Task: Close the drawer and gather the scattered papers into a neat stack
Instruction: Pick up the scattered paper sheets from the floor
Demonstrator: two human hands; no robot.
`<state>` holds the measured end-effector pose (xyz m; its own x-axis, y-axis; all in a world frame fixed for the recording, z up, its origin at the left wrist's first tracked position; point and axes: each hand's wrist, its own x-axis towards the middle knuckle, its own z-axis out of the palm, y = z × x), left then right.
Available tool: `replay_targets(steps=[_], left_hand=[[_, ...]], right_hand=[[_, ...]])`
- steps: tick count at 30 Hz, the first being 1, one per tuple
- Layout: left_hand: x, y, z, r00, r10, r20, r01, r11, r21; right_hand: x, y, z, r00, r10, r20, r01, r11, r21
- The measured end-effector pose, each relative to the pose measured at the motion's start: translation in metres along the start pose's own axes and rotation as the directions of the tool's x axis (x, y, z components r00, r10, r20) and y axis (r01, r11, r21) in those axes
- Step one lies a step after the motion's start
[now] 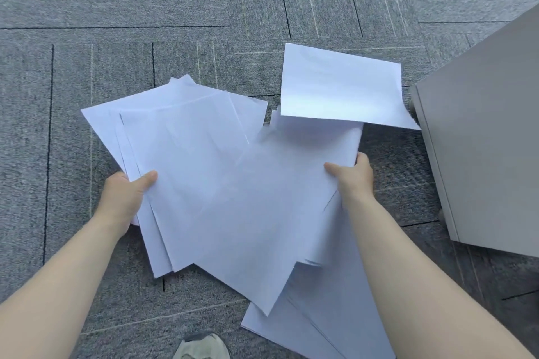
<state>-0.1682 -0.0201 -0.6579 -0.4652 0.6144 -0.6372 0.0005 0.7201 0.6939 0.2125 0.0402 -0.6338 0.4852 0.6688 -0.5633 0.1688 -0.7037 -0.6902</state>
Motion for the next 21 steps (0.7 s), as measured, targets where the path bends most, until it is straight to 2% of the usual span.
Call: replay_targets(steps=[2,4,7,11,14,17,21], left_hand=[[0.001,0.001,-0.008,1.000,0.002,0.011,-0.002,1.000,0.013],[0.006,0.000,-0.021,1.000,-0.007,0.027,0.006,0.999,0.039],[0.009,0.000,-0.034,0.995,-0.037,0.092,0.032,0.998,0.058],[0.001,0.002,-0.032,0.988,-0.034,0.148,0.035,0.999,-0.003],[-0.003,-0.002,-0.031,0.981,-0.056,0.183,0.060,0.998,-0.017],[-0.002,-0.006,-0.031,0.990,-0.039,0.135,0.043,0.999,-0.032],[-0.004,-0.004,-0.026,0.988,-0.059,0.146,0.068,0.996,-0.054]], right_hand=[[-0.009,0.001,-0.002,0.989,-0.037,0.142,0.015,0.988,0.156],[-0.015,-0.002,-0.003,0.930,-0.026,0.367,-0.082,0.958,0.274],[-0.020,-0.008,0.003,0.820,-0.008,0.573,-0.181,0.945,0.271],[-0.023,-0.018,0.024,0.754,-0.011,0.657,-0.192,0.952,0.237],[-0.027,-0.029,0.039,0.761,-0.021,0.648,-0.136,0.972,0.191],[-0.030,-0.053,0.036,0.756,-0.098,0.647,-0.078,0.968,0.238],[-0.039,-0.092,0.022,0.637,-0.184,0.748,0.022,0.975,0.221]])
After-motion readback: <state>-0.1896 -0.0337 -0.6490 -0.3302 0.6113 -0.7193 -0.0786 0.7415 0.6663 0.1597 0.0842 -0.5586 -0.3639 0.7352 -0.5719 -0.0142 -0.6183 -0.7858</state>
